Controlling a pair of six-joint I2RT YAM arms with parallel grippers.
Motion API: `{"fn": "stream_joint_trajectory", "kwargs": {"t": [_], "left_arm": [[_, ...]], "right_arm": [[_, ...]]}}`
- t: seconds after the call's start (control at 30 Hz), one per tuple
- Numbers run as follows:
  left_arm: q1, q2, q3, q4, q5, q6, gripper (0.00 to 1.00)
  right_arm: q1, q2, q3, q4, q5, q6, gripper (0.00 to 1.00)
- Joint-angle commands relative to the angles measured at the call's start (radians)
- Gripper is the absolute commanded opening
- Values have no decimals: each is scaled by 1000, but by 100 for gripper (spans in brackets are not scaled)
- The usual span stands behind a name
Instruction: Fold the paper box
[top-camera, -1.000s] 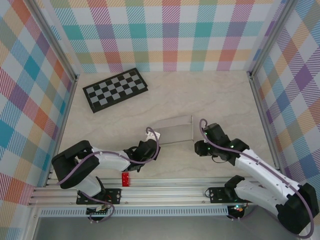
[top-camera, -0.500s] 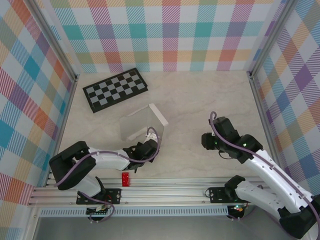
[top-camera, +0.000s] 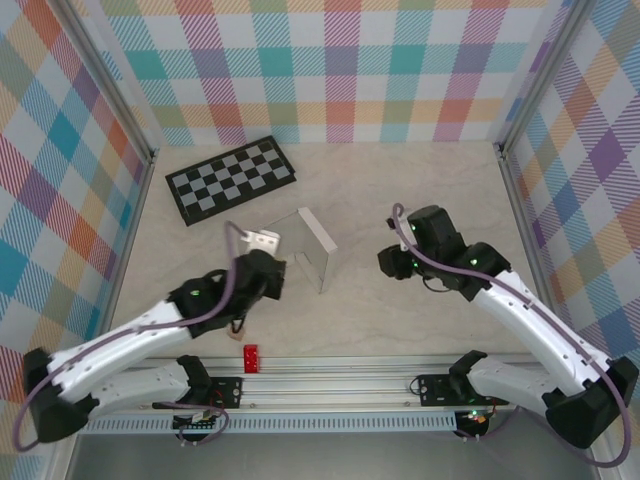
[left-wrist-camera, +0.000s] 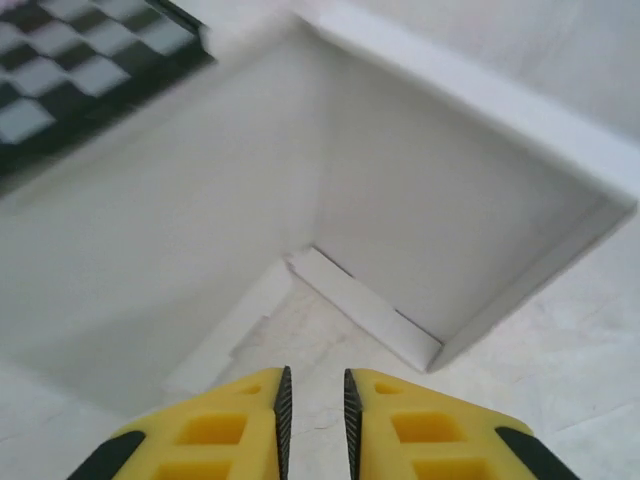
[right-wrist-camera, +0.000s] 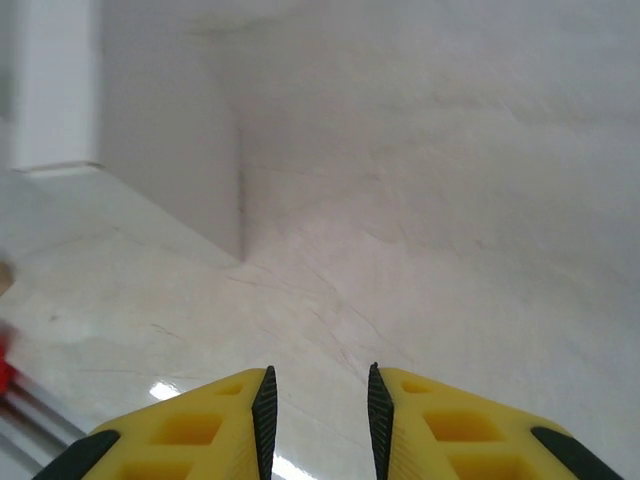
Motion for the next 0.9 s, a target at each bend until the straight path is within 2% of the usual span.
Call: {"fn": "stream_joint_trajectory", "kwargs": {"t": [0.0, 0.1, 0.2, 0.27, 0.33, 0.4, 0.47, 0.53, 0.57, 0.7, 0.8, 0.87], "left_arm": [[110, -128, 12, -308, 48, -160, 26], [219, -242, -53, -318, 201, -281, 37], [331, -281, -132, -280, 332, -313, 39], [396, -259, -157, -249, 365, -276, 43], [449, -219, -174, -178, 402, -206, 55], [495, -167, -191, -93, 432, -129, 60], [550, -103, -210, 20, 508, -52, 63], [597, -44, -213, 114, 596, -16, 63], [604, -20, -211, 163, 606, -2, 62], [605, 59, -181, 261, 549, 111, 58], [605, 135, -122, 267, 543, 208, 50], [603, 173, -90, 303, 583, 271, 39]], "right_arm": [[5, 71, 109, 104, -204, -302, 32], [5, 196, 249, 90, -297, -446, 33], [9, 359, 457, -14, -411, -566, 33], [14, 469, 596, -86, -429, -625, 32], [15, 542, 694, -125, -424, -651, 31], [14, 590, 757, -146, -419, -659, 31], [16, 609, 781, -151, -423, -662, 30], [16, 607, 770, -145, -427, -663, 30], [15, 601, 758, -138, -427, -663, 30], [14, 562, 688, -107, -445, -665, 29], [14, 531, 637, -77, -452, -665, 29], [14, 513, 613, -62, -460, -665, 29]]}}
